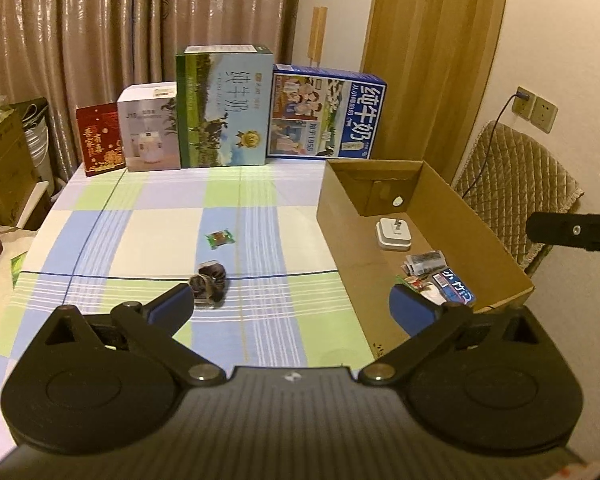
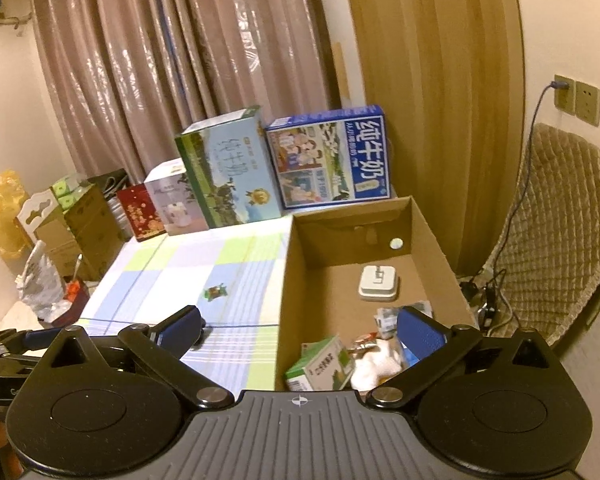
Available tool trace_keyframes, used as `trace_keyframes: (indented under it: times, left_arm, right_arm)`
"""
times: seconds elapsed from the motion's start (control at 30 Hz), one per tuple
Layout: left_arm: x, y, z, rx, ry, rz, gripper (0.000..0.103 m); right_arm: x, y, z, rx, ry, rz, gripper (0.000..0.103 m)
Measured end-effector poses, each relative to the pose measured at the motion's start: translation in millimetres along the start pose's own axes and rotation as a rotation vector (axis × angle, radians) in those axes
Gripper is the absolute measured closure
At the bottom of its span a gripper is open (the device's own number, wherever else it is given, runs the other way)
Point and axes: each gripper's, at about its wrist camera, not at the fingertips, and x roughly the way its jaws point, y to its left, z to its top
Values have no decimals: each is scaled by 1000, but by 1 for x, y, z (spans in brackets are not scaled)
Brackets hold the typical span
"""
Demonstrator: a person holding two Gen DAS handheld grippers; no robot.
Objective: Organize objects
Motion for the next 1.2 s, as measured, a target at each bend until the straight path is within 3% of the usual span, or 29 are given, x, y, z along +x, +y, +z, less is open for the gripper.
trace_keyframes:
  times: [0.53,0.73,0.97,1.2]
  left_arm:
    - [5,27,-12,3,6,0,1]
    - [17,55,-26,-21,24,-4,1]
    - [36,91,-45,-5,55,40,1]
    - [65,126,-54,-9,93,70,1]
  right_arm:
    - [18,33,-9,-4,-1,42,2]
    - [30,52,-19,10,-69,60,2]
    - [57,84,-28,-35,-113,109,2]
    - [108,112,-43,-68,-54,167,2]
